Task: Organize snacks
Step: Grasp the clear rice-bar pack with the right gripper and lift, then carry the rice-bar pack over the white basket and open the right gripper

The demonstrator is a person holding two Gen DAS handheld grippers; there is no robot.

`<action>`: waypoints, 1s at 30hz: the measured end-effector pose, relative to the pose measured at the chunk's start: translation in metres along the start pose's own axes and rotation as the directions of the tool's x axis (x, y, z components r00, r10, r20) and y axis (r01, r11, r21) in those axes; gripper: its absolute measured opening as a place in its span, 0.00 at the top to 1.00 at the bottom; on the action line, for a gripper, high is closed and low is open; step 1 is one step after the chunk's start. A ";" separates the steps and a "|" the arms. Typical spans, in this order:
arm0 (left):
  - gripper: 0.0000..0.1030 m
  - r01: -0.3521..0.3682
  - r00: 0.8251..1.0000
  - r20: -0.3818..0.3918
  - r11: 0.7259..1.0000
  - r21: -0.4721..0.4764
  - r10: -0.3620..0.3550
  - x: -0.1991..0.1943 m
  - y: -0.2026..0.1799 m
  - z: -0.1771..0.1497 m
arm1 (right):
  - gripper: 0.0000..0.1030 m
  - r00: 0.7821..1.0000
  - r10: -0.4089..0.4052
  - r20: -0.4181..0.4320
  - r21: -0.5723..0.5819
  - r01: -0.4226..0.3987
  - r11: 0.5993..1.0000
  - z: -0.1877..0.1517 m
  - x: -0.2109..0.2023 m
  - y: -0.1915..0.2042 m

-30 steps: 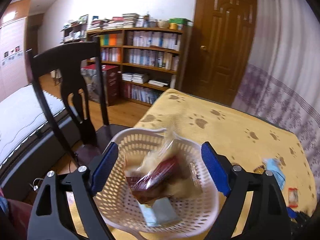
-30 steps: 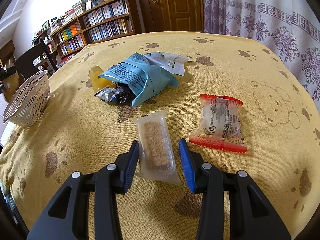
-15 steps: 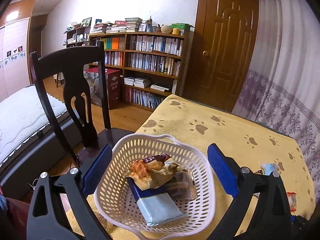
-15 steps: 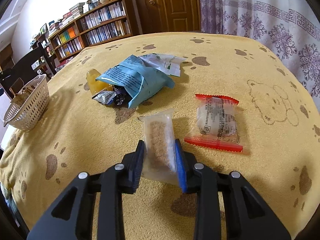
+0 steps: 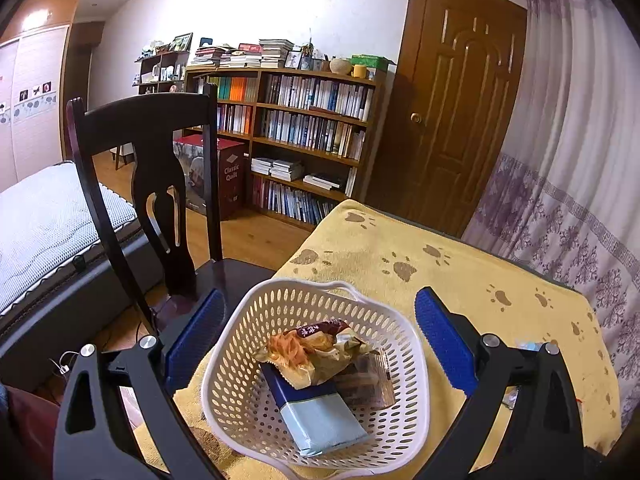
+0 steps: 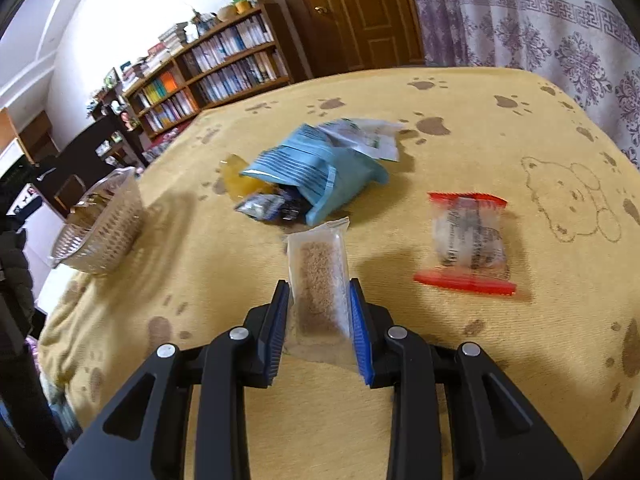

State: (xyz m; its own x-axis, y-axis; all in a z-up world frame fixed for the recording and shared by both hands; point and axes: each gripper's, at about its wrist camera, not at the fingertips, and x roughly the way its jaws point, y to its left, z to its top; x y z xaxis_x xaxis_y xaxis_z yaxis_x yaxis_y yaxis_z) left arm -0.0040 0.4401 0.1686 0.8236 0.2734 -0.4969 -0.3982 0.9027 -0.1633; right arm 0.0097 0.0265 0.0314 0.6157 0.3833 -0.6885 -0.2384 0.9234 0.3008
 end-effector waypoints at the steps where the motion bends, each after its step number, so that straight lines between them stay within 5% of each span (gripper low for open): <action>1: 0.05 0.003 1.000 0.004 1.000 -0.006 -0.003 -0.001 0.001 0.001 | 0.71 1.000 0.019 0.003 -0.004 -0.019 1.000 0.000 -0.002 0.005; 9: 0.05 0.029 0.999 0.040 1.000 -0.003 -0.029 -0.011 0.005 0.010 | 0.71 0.992 0.116 0.052 -0.079 -0.112 0.991 0.023 -0.017 0.059; 17: 0.04 0.038 0.997 0.064 0.995 -0.095 -0.032 -0.015 0.033 0.022 | 0.71 0.961 0.275 0.031 -0.198 -0.264 0.944 0.069 0.007 0.167; 30: 0.04 0.056 0.998 0.020 0.987 -0.149 -0.054 -0.001 0.050 0.025 | 0.71 0.944 0.313 -0.108 -0.091 -0.323 0.942 0.093 0.097 0.243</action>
State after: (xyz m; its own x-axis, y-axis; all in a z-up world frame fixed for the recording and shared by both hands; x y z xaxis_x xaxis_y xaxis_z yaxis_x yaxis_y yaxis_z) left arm -0.0144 0.4929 0.1825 0.8520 0.2309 -0.4699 -0.4068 0.8570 -0.3163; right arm 0.0814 0.2861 0.0989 0.4255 0.6529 -0.6267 -0.4919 0.7481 0.4454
